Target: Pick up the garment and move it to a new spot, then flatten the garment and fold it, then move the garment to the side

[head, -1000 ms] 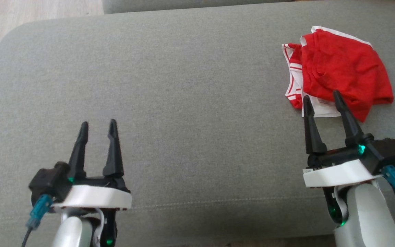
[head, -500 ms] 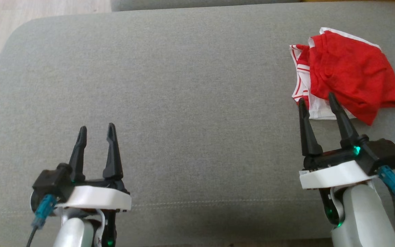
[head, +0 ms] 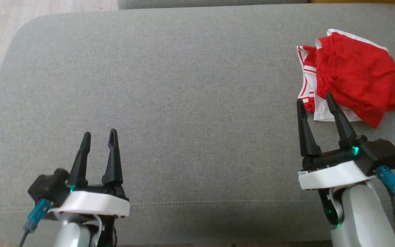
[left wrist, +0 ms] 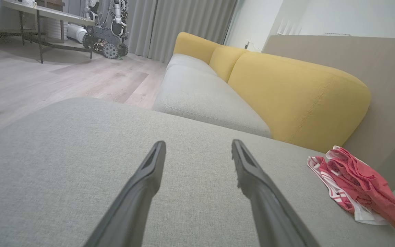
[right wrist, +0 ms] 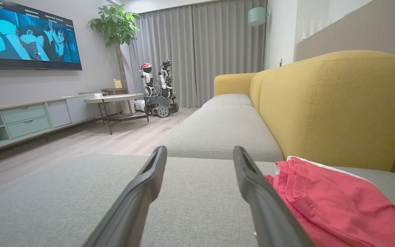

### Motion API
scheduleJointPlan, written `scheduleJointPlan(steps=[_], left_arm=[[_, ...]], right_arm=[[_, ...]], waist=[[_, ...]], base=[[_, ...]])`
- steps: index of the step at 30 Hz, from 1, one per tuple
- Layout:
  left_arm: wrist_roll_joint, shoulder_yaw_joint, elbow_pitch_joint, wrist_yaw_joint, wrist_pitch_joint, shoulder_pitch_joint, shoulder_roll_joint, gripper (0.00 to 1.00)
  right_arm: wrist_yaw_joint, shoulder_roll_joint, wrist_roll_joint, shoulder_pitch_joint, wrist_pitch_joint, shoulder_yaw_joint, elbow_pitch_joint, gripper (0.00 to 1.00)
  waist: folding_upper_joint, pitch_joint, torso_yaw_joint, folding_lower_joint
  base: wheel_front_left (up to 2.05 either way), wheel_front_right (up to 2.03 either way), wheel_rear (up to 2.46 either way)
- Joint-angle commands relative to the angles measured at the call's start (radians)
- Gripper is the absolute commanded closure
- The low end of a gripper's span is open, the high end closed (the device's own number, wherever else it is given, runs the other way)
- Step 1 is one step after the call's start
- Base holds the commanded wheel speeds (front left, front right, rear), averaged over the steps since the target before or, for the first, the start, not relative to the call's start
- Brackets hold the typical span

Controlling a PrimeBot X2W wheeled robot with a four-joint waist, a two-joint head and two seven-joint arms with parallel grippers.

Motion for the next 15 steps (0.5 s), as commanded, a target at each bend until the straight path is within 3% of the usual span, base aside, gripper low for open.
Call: scheduleJointPlan(steps=[1, 12, 13, 15], left_arm=[[-0.017, 0.034, -0.028, -0.007, -0.005, -0.022, 0.006, 0.0], [-0.07, 0.034, -0.027, -0.016, -0.005, -0.029, 0.006, 0.0], [-0.069, 0.0, 0.01, -0.01, 0.0, 0.0, 0.0, 1.0], [-0.071, -0.001, 0.034, -0.008, 0.001, 0.003, -0.001, 1.0]], right_arm=[[0.004, 0.008, 0.002, -0.024, -0.011, 0.026, -0.034, 0.0], [0.004, 0.008, -0.006, -0.026, -0.001, 0.023, -0.039, 0.0], [0.0, 0.0, -0.001, 0.0, 0.002, -0.001, -0.002, 1.0], [0.0, 0.0, 0.0, 0.004, 0.003, 0.0, 0.02, 1.0]], waist=[[0.0, 0.001, 0.002, 0.0], [0.0, 0.014, 0.03, 0.0], [0.0, 0.013, 0.03, 0.0], [0.0, 0.014, 0.031, 0.0]], base=[[0.0, 0.0, 0.0], [0.0, 0.0, 0.0], [0.0, 0.0, 0.0], [0.0, 0.0, 0.0]])
